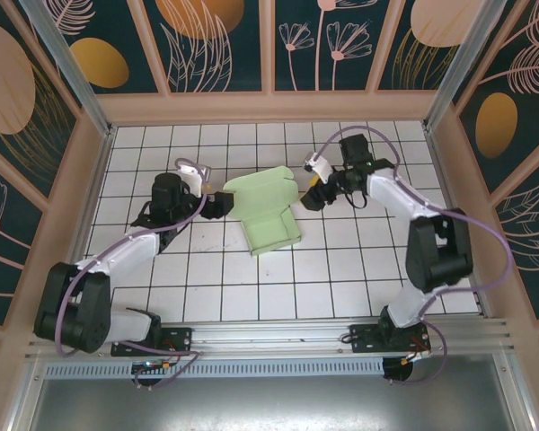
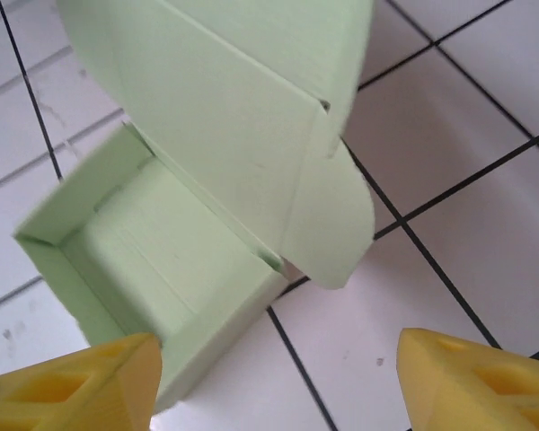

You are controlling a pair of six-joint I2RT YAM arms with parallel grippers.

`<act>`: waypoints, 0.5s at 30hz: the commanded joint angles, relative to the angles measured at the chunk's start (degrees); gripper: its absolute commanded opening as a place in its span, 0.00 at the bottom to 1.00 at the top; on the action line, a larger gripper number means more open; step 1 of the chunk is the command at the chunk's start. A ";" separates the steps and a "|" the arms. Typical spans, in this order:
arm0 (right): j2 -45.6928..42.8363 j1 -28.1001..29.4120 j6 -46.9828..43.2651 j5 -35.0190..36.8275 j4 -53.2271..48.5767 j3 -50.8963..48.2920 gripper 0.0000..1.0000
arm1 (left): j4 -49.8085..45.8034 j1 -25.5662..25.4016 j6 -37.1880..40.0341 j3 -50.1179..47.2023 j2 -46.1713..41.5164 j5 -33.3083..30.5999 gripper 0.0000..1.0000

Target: Fold the paper box

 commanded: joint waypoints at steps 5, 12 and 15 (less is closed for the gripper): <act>-7.50 1.31 29.84 2.73 20.56 -15.80 0.69 | -1.29 -0.40 11.44 6.21 6.89 7.80 0.70; -8.18 8.42 45.19 17.44 18.46 -20.17 0.64 | -5.28 -0.38 17.74 9.65 10.57 11.92 0.58; -7.04 10.10 51.78 19.07 20.54 -20.69 0.55 | -6.81 -0.45 19.88 10.72 11.42 13.09 0.46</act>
